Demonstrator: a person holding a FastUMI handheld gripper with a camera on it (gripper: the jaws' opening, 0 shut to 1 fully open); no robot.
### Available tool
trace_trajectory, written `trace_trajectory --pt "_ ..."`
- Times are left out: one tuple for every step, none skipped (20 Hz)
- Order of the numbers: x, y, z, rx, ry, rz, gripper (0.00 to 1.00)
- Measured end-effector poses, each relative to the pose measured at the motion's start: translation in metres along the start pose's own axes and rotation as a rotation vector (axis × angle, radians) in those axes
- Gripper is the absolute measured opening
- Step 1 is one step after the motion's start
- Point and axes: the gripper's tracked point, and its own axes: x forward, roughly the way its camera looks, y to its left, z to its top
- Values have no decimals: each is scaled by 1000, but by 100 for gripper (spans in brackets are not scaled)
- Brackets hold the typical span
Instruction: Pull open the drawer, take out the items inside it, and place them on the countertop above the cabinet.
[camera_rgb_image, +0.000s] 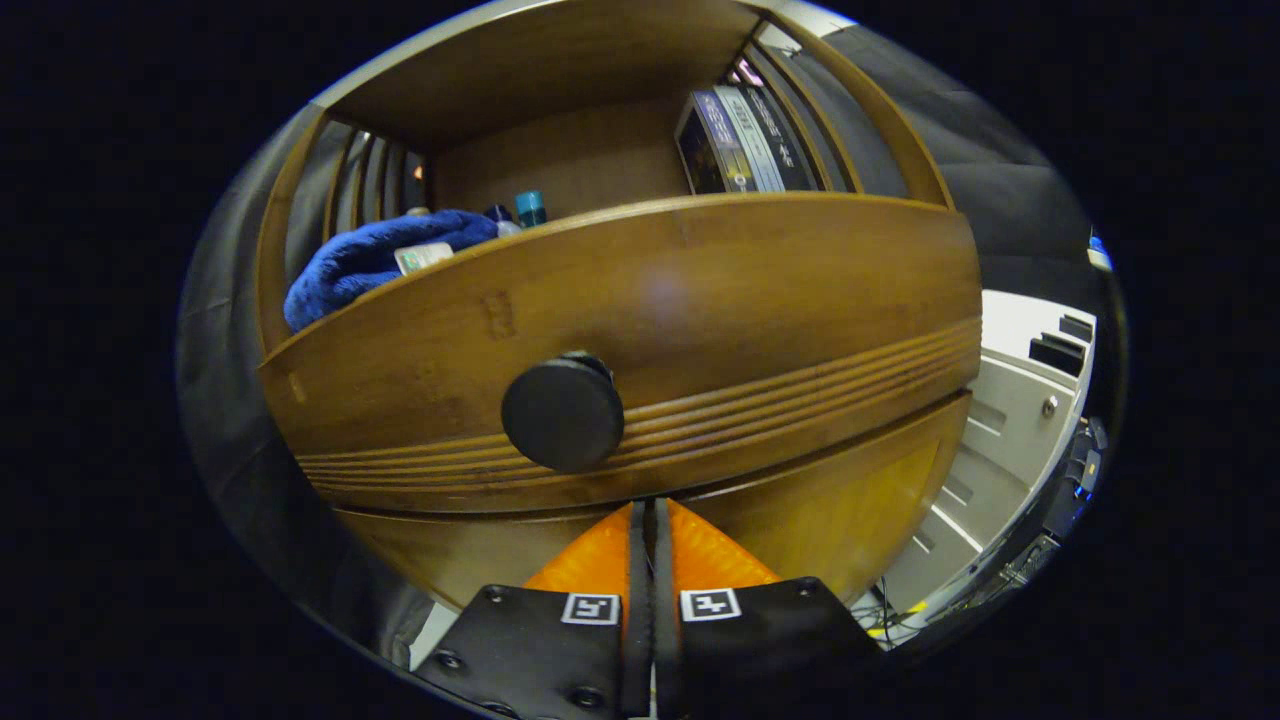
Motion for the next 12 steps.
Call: trace_trajectory --pt "0 4 8 -25 -8 22 11" --pt "-4 9 19 -33 -28 37 20" --pt "-8 14 32 -34 -63 44 28" --pt "-9 16 31 -44 -53 43 37" --pt "-14 21 30 -49 -49 65 43" --pt "-15 28 33 -51 -53 82 49" --pt "-16 32 38 -51 -72 95 55" --pt "-20 35 48 -57 -96 101 61" --pt "-22 39 58 -65 -122 113 67" --pt "-19 41 66 -81 -138 110 73" --pt "-13 40 68 -95 -133 101 78" --pt "-8 40 65 -98 -103 93 84"
